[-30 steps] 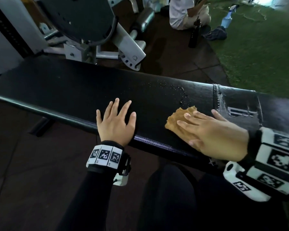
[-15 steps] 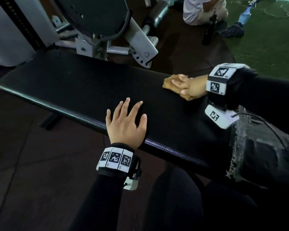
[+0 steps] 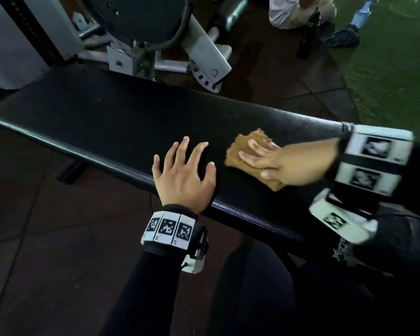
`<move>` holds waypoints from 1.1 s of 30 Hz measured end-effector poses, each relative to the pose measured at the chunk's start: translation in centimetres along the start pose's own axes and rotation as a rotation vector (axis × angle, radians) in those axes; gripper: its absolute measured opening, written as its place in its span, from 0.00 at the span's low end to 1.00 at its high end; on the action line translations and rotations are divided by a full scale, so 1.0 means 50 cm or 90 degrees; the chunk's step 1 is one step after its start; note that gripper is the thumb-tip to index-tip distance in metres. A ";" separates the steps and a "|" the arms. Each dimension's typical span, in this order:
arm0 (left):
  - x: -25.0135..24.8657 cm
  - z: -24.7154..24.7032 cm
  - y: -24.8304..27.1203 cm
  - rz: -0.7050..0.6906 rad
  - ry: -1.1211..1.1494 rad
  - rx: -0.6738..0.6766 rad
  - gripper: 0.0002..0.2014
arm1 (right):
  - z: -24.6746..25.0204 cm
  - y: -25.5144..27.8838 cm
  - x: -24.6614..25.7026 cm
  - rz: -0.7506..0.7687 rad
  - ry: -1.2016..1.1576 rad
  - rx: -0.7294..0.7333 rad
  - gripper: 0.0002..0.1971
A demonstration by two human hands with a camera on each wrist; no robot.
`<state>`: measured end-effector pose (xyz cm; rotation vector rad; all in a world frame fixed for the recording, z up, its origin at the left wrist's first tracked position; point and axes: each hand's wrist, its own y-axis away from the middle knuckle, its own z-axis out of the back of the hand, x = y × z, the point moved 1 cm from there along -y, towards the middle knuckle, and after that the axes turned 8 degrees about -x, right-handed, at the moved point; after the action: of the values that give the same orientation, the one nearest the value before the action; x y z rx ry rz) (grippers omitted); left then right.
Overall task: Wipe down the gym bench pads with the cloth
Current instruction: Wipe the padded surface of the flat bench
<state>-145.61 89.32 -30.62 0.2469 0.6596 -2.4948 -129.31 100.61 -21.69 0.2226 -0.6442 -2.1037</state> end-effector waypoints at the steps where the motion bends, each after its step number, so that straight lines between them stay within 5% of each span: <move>1: 0.000 0.002 0.000 -0.003 -0.005 0.002 0.26 | 0.015 -0.027 0.009 0.006 0.015 -0.007 0.30; 5: 0.000 0.006 0.002 -0.002 -0.011 0.008 0.26 | 0.071 -0.110 -0.037 -0.016 -0.002 -0.059 0.29; 8: 0.002 0.004 0.003 -0.002 -0.004 0.008 0.26 | 0.082 -0.106 -0.125 -0.121 -0.049 -0.173 0.25; 13: 0.000 0.000 0.000 0.003 -0.001 0.003 0.25 | 0.039 -0.020 -0.212 -0.221 -0.019 -0.137 0.27; 19: -0.002 -0.001 -0.003 0.000 -0.009 0.017 0.24 | -0.020 0.029 -0.074 -0.109 -0.003 -0.017 0.32; 25: 0.020 0.007 -0.017 -0.037 -0.023 0.087 0.29 | 0.043 -0.092 -0.038 -0.098 0.035 -0.057 0.30; 33: 0.162 0.032 -0.136 0.150 -0.106 0.158 0.33 | 0.056 -0.091 -0.226 -0.315 0.007 -0.123 0.27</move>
<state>-156.15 89.81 -28.94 0.1917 0.2366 -2.3340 -127.07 112.86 -22.60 0.3080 -0.4001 -2.6194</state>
